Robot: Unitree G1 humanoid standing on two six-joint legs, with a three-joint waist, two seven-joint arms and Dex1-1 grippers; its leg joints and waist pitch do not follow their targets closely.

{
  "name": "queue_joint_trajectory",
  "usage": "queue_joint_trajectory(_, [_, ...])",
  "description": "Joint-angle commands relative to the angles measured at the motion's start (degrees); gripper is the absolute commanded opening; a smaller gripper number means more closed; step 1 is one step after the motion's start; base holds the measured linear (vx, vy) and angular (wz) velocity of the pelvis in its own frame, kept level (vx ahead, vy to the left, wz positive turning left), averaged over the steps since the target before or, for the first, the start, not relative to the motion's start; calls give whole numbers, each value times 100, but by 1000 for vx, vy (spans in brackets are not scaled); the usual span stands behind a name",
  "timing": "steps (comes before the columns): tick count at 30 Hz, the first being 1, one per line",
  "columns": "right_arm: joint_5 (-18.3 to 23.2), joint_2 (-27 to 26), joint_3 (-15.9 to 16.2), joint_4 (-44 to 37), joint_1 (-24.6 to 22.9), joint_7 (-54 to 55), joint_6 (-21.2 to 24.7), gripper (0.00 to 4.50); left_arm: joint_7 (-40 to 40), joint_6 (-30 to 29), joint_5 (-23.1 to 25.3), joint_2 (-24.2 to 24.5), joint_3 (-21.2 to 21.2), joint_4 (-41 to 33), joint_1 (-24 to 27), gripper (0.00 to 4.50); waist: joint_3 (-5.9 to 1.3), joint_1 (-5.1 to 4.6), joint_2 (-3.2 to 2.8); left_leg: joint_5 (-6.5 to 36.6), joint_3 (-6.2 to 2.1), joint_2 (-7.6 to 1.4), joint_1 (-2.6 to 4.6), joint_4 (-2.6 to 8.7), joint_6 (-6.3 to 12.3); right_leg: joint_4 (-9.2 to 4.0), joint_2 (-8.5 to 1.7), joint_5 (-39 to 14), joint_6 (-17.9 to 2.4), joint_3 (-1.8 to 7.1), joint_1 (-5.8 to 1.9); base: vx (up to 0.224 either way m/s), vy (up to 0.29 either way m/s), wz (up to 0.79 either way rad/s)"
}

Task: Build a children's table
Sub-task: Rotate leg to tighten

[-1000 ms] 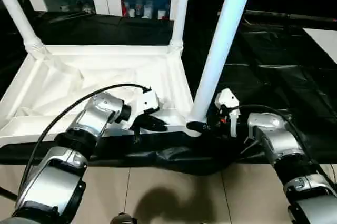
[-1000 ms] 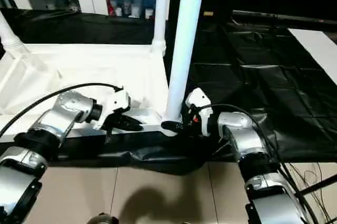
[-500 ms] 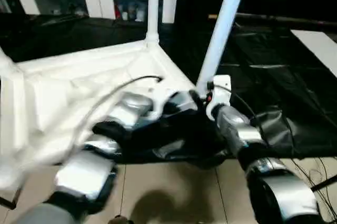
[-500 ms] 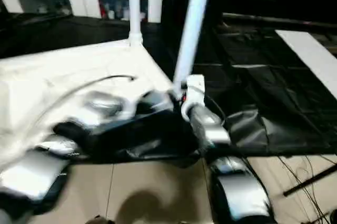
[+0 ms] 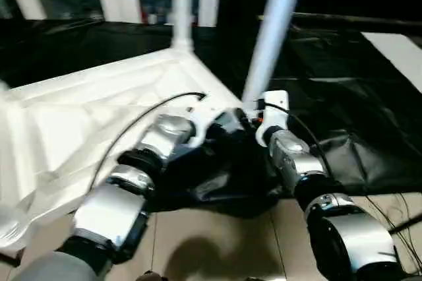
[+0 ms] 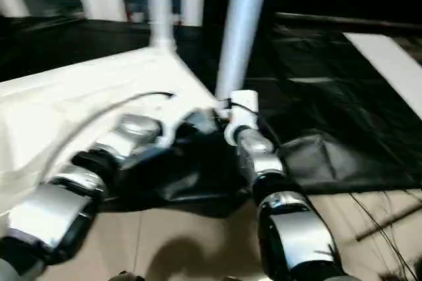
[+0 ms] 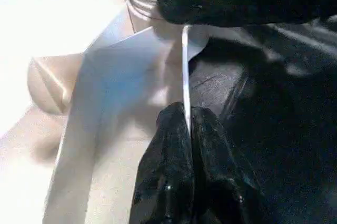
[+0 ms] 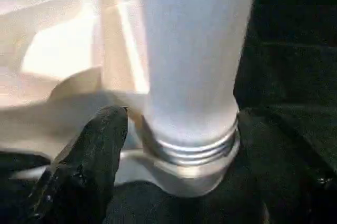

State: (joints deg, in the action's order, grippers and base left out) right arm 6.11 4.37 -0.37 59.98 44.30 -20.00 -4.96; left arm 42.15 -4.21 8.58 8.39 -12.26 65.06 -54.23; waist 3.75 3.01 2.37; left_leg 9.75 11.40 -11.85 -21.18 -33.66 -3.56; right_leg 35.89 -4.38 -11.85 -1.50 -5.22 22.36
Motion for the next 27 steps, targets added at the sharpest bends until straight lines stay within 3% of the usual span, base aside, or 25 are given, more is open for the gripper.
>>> queue_joint_trajectory(1, [-124, 320, 347, -567, -170, -831, 288, 392, 602, 372, -9, 84, -120, -181, 158, 0, -443, 45, -53, 777, -115, -190, 66, 334, 404, -423, -454, -180, -1410, 351, -324, 0, 0, 0])
queue_joint_trajectory(4, [-133, 579, 508, -887, -354, -1353, 364, 392, 1033, 517, -51, 168, -174, -317, 267, 0, -467, 76, -25, 547, -100, -191, 57, 296, 647, -348, -454, 404, -1566, 352, -350, 0, 0, 0])
queue_joint_trajectory(5, [-71, 1030, 766, -1457, -737, -2349, 412, 392, 1850, 746, -122, 343, -323, -598, 472, 0, -465, 98, 8, 565, -98, -183, 47, 297, 708, -351, -450, 482, -1591, 345, -371, 0, 0, 0])
queue_joint_trajectory(6, [-62, 1130, 816, -1578, -824, -2587, 412, 392, 2040, 801, -140, 384, -360, -660, 516, 0, -451, 148, -11, 576, -81, -211, 75, 286, 760, -350, -461, 498, -1608, 351, -346, 0, 0, 0])
queue_joint_trajectory(8, [-47, 1211, 851, -1671, -896, -2777, 412, 392, 2164, 814, -144, 428, -400, -714, 548, 0, -442, 168, -20, 660, -75, -221, 65, 295, 723, -361, -456, 314, -1592, 347, -333, 0, 0, 0])
queue_joint_trajectory(9, [19, 1566, 992, -1942, -1163, -3555, 471, 392, 2803, 725, -292, 641, -479, -1018, 705, 0, -435, 220, 0, 868, -79, -235, 83, 309, 606, -392, -473, -117, -1536, 337, -325, 0, 0, 0])
queue_joint_trajectory(10, [20, 1585, 1000, -1954, -1175, -3594, 475, 392, 2842, 717, -304, 652, -481, -1037, 715, 0, -412, 254, 0, 963, -83, -250, 84, 320, 535, -417, -485, -383, -1484, 341, -320, 0, 0, 0])
queue_joint_trajectory(15, [119, 1872, 1154, -2322, -1382, -4138, 669, 392, 3525, 611, -456, 915, -556, -1446, 932, 0, -391, 272, -19, 1225, -93, -260, 110, 362, 272, -469, -484, -976, -1337, 349, -272, 0, 0, 0])
queue_joint_trajectory(17, [180, 1895, 1175, -2449, -1416, -4209, 774, 392, 3619, 584, -473, 964, -563, -1544, 984, 0, -394, 281, -20, 1225, -98, -263, 115, 367, 240, -470, -487, -1024, -1288, 353, -265, 0, 0, 0])
queue_joint_trajectory(18, [221, 1872, 1171, -2509, -1424, -4220, 844, 392, 3677, 559, -488, 1005, -564, -1626, 1032, 0, -394, 283, 37, 1193, -95, -266, 109, 370, 252, -471, -489, -1016, -1272, 355, -269, 0, 0, 0])
queue_joint_trajectory(21, [260, 1830, 1194, -2646, -1461, -4325, 966, 392, 3770, 475, -516, 1102, -539, -1828, 1147, 0, -405, 306, 23, 979, -98, -261, 87, 361, 284, -436, -497, -849, -1255, 356, -263, 0, 0, 0])
queue_joint_trajectory(27, [363, 1797, 1142, -2746, -1474, -4615, 1168, 346, 3888, 336, -577, 1217, -520, -2095, 1297, 0, -412, 320, 39, 827, -90, -249, 77, 350, 321, -407, -484, -668, -1258, 350, -267, 0, 0, 0])
